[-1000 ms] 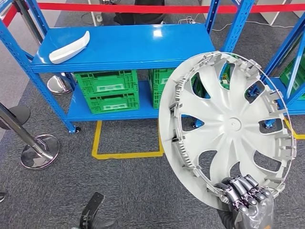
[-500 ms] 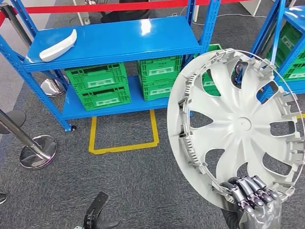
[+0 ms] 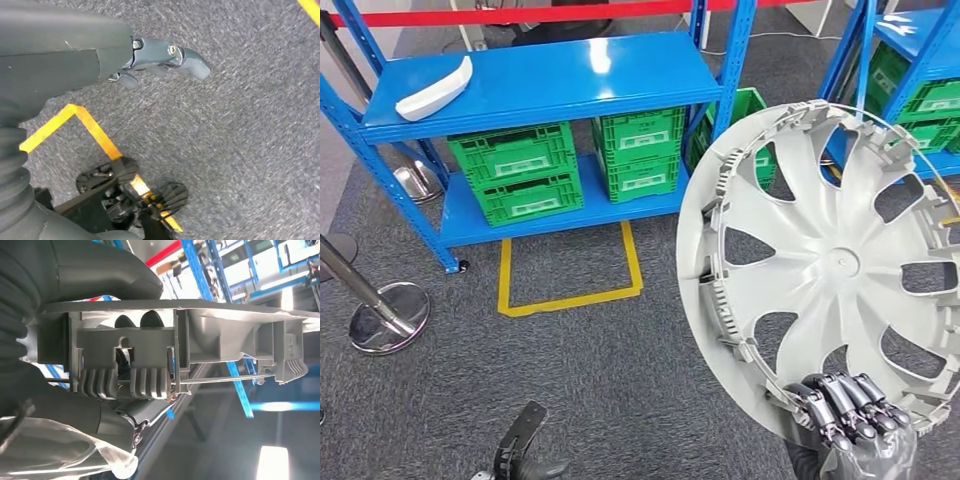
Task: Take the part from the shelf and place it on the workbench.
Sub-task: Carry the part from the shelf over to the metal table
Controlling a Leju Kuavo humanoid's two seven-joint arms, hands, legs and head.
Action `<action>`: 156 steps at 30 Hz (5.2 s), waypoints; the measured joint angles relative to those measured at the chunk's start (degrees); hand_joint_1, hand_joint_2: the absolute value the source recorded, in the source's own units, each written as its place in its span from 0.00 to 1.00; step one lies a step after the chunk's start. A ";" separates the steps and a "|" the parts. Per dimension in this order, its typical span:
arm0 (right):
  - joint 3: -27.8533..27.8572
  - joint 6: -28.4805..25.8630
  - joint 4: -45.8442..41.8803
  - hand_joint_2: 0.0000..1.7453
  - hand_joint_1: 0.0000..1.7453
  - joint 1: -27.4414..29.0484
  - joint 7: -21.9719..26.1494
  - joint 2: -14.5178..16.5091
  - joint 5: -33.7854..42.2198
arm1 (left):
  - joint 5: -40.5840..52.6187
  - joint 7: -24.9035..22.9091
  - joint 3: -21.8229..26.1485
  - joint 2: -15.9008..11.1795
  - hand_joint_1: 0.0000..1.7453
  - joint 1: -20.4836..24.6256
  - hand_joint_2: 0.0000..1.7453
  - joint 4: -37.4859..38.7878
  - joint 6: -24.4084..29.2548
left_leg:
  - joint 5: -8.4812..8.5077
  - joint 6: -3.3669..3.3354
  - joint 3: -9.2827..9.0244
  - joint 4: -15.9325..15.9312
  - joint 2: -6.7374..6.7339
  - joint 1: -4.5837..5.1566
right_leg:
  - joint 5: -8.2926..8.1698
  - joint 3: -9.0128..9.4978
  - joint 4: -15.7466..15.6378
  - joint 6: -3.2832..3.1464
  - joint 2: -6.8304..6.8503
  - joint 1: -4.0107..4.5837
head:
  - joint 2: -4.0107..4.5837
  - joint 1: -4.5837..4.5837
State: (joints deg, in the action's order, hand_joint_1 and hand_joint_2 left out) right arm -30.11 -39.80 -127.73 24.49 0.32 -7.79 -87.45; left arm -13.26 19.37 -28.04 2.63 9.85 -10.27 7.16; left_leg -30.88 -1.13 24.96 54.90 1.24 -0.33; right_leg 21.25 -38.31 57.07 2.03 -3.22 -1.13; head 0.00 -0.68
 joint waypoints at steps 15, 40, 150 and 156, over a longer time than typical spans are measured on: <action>-3.43 0.01 -1.44 1.00 1.00 -2.20 -4.76 -4.77 -2.42 | 0.62 0.77 0.03 0.30 0.00 -0.07 1.00 -0.22 -0.74 | -2.96 2.26 14.10 15.60 -2.00 0.33 | 8.26 9.76 -1.62 -3.11 3.13 0.90 | 0.00 -0.32; 2.79 0.04 -5.13 1.00 1.00 2.86 1.48 -2.72 -2.27 | 1.94 0.85 0.57 0.25 0.00 -0.65 1.00 -0.32 -0.90 | 3.44 2.56 5.49 1.79 -7.01 -0.30 | 7.80 6.65 0.90 -0.37 5.23 -0.60 | 0.00 -0.57; 45.52 0.02 -10.30 1.00 1.00 17.80 23.63 26.74 12.59 | 7.43 1.07 7.86 1.11 0.00 -3.01 1.00 -0.33 1.03 | 3.56 -1.99 4.57 -0.39 -0.18 1.55 | 9.26 2.34 4.77 -0.80 -0.34 0.66 | 0.00 0.98; 50.10 3.06 -8.15 1.00 1.00 17.58 24.39 26.90 15.48 | 8.23 0.84 8.20 1.40 0.00 -3.44 1.00 -0.33 0.94 | 2.99 -0.97 4.61 0.05 -4.85 0.79 | 10.86 0.28 11.03 1.88 3.90 -0.69 | 0.00 0.82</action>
State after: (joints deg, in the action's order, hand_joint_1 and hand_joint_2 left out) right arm 19.99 -36.74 -135.88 42.06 24.71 19.10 -71.97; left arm -5.02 20.21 -19.84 4.04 6.41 -10.60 8.10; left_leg -27.89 -2.10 29.56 54.95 -3.61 0.47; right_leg 32.12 -38.03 68.10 3.91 0.68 -1.81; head 0.00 0.14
